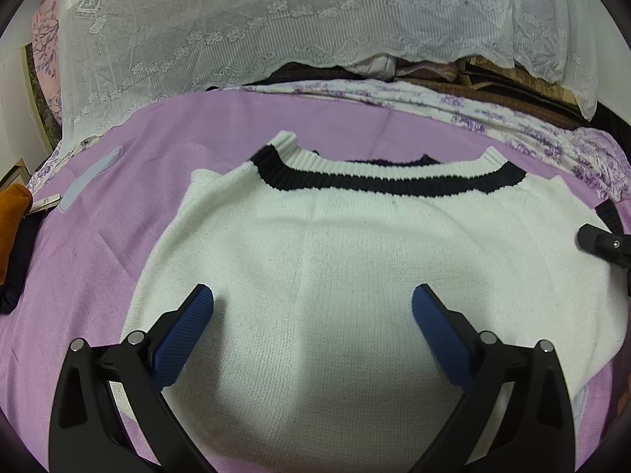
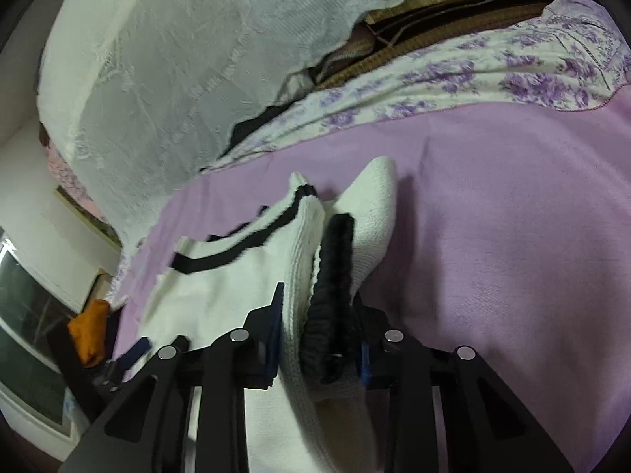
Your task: Fold small clothes
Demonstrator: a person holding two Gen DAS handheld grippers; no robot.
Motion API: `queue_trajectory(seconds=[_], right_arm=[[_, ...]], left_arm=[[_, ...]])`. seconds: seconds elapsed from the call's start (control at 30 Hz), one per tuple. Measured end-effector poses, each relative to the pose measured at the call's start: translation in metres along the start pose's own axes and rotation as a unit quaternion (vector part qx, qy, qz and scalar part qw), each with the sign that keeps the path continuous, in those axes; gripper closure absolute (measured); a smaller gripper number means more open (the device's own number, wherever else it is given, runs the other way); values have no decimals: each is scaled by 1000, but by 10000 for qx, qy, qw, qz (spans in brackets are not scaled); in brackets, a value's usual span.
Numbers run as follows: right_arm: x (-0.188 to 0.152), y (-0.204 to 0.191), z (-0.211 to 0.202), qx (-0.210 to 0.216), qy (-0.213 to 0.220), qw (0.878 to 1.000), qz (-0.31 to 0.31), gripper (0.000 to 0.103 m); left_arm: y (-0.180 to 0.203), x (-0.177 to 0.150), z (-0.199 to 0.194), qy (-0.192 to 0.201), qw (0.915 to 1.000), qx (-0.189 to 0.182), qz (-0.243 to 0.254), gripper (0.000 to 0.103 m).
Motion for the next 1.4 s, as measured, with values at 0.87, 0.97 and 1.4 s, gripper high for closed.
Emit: queue_trajectory(seconds=[0.87, 0.97, 1.4], right_arm=[[3, -34, -5, -313, 99, 9991, 275, 73], [6, -51, -7, -400, 121, 9990, 142, 74], [15, -103, -5, -613, 66, 9980, -152, 74]], left_arm=[[-140, 18, -27, 469, 9917, 603, -1030, 5], [-140, 20, -40, 628, 9906, 713, -984, 5], [-172, 21, -51, 488, 9931, 573, -902, 5]])
Point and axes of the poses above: each gripper's, at about its wrist camera, not at the fingertips, and z roughly the way its jaws point, y to its right, x to its top, the point moved 4 cm from there along z, roughly the way its jaws point, and after that the axes turned 10 degrees about -y, right-handed, at the moved point
